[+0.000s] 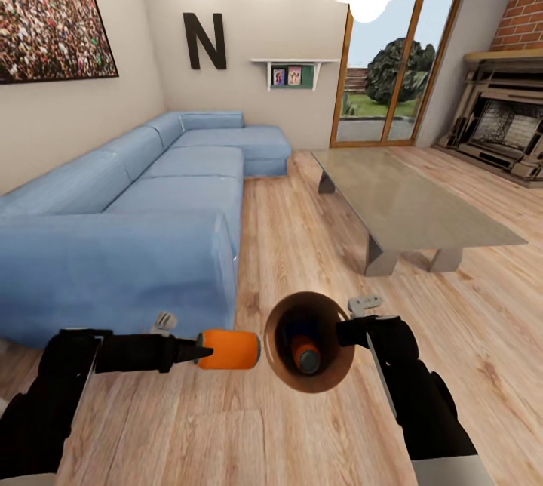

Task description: Put the three can of soda from the living room inside the tash can in the kitchen.

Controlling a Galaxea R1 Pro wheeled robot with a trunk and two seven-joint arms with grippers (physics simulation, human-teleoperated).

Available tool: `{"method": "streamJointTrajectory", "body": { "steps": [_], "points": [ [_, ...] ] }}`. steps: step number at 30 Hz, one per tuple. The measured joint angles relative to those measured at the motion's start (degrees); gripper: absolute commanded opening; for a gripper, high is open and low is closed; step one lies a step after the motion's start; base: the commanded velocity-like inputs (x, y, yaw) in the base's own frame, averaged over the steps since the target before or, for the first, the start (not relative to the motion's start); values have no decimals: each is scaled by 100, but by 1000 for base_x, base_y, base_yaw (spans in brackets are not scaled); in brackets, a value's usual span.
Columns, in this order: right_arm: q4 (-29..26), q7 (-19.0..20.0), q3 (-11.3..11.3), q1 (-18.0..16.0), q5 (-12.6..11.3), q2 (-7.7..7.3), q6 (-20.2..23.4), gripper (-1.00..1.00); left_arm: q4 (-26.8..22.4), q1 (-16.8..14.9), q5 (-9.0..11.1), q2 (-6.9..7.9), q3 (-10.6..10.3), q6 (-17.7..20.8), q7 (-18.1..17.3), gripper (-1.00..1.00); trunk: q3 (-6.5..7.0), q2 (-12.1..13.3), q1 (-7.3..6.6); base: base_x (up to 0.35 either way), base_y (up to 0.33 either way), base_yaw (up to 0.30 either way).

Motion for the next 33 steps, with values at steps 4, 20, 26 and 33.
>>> {"method": "streamJointTrajectory", "body": {
  "steps": [4,20,26,33],
  "points": [
    [105,-6,-10,4,51,-1,-5,-100,-136,6,518,40,-70,2,0,-100,72,160,-88,0,0,0],
    [712,-13,32,5,35,2,-4,-100,-495,233,1316,10,-431,3,0,-100,359,802,-439,0,0,0],
    [708,-8,124,6,73,208,-2,-100,-452,238,1292,-43,-677,4,1,-100,396,884,-484,0,0,0],
    [704,-18,140,5,423,402,-9,-100,-419,239,1279,-326,-1080,2,1020,-100,396,884,-484,0,0,0]
  ]
}}
